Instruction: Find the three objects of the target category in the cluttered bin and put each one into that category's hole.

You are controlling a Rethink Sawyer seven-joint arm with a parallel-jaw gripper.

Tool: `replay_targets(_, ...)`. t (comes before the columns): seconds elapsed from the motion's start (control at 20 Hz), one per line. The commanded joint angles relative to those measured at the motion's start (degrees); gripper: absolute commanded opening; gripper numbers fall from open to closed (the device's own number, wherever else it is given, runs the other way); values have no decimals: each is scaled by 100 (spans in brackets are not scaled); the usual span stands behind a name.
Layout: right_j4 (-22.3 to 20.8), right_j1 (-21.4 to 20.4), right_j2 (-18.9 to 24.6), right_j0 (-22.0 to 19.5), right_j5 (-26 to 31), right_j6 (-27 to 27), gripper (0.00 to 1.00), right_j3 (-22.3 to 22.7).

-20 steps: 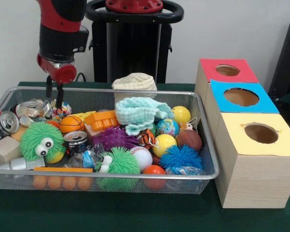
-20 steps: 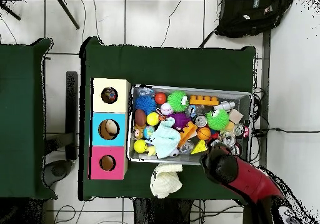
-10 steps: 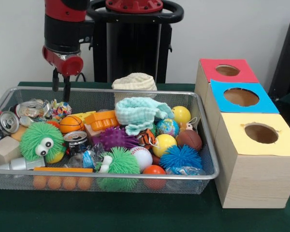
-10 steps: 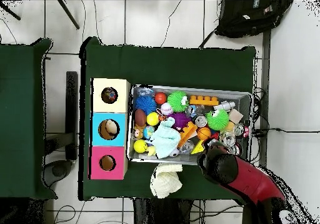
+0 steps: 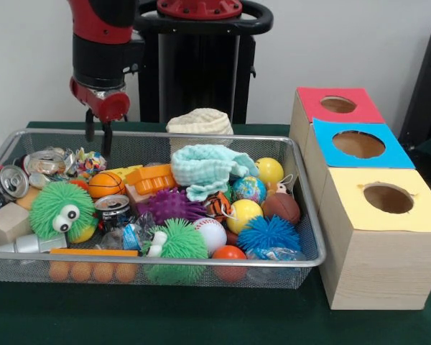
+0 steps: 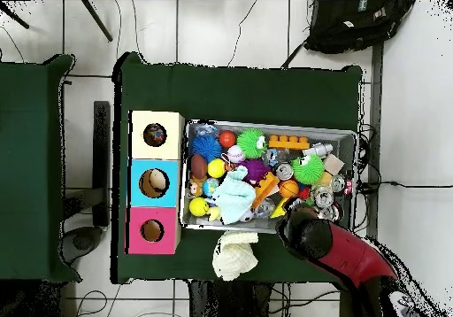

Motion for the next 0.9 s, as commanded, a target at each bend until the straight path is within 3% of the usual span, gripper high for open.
replay_targets(0.05,-74,401,424,64,-371,551,100,-146)
replay_targets(0.9,-76,710,-117,362,-841,690,100,-161)
